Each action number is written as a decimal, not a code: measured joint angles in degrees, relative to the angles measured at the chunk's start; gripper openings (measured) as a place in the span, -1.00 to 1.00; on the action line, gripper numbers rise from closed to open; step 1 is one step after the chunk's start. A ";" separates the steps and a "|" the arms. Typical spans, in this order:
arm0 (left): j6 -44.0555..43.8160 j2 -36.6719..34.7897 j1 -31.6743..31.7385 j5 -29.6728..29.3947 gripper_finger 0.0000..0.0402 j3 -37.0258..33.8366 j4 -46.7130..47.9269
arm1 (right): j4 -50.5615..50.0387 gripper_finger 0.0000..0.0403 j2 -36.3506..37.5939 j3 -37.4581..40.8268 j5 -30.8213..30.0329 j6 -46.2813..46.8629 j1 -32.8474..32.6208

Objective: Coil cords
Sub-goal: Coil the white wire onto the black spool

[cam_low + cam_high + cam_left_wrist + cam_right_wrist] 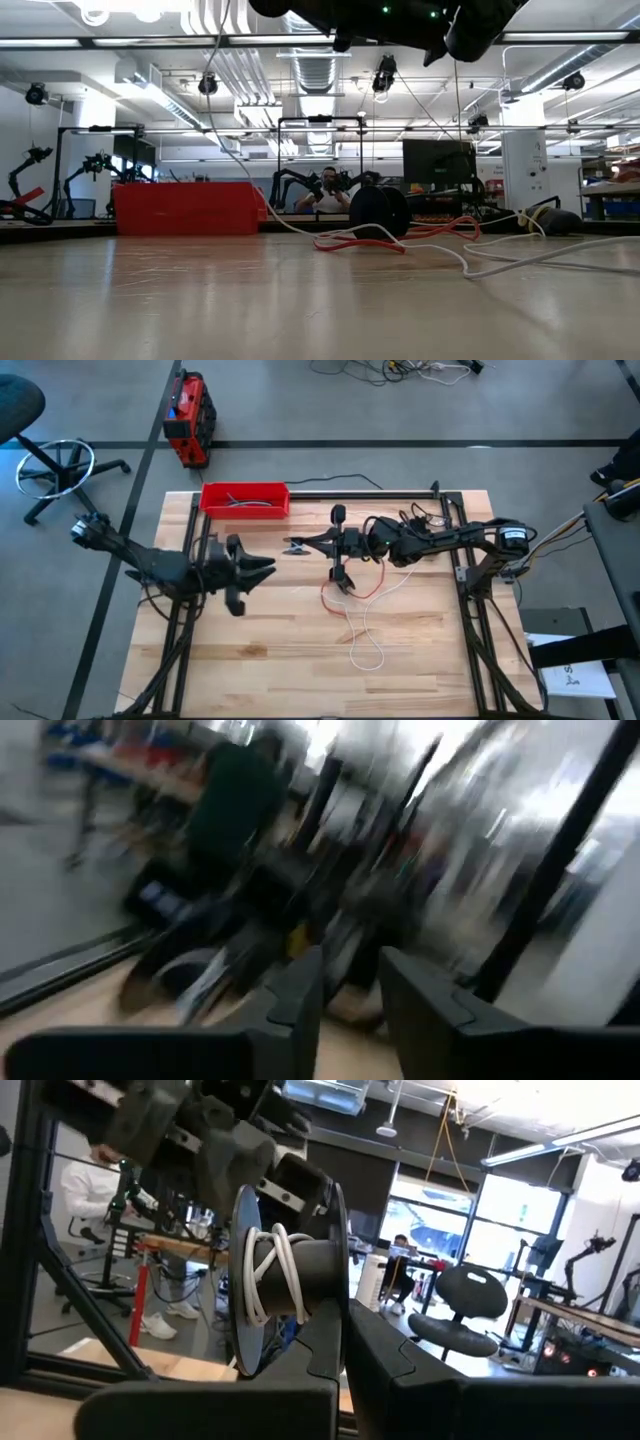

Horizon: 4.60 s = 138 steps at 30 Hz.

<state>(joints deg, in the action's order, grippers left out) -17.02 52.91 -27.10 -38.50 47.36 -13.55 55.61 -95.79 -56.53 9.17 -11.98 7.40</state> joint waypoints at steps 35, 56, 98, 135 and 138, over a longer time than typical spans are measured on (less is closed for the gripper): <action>25.00 14.72 7.53 -2.77 -0.81 18.22 35.05 | -1.84 -1.00 -0.02 0.00 0.62 -3.82 -0.31; 41.95 17.00 4.27 -2.64 -1.00 18.24 37.85 | -22.65 -0.72 7.73 -0.23 0.75 10.09 -1.03; 84.00 35.07 -14.01 -40.28 -1.00 18.07 27.18 | 34.43 -0.44 -20.90 -0.52 2.77 90.09 -13.92; 69.16 33.94 -16.76 -43.60 -0.76 18.33 25.81 | 23.93 -1.00 -17.49 -1.25 5.42 77.53 -14.51; 66.46 33.44 -16.78 -43.41 -0.63 18.37 26.08 | 17.58 -1.00 -15.06 -1.18 6.07 73.19 -14.49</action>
<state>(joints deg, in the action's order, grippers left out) 49.43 86.35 -43.88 -81.91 65.73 12.52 73.19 -110.85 -57.72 15.24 61.21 -7.09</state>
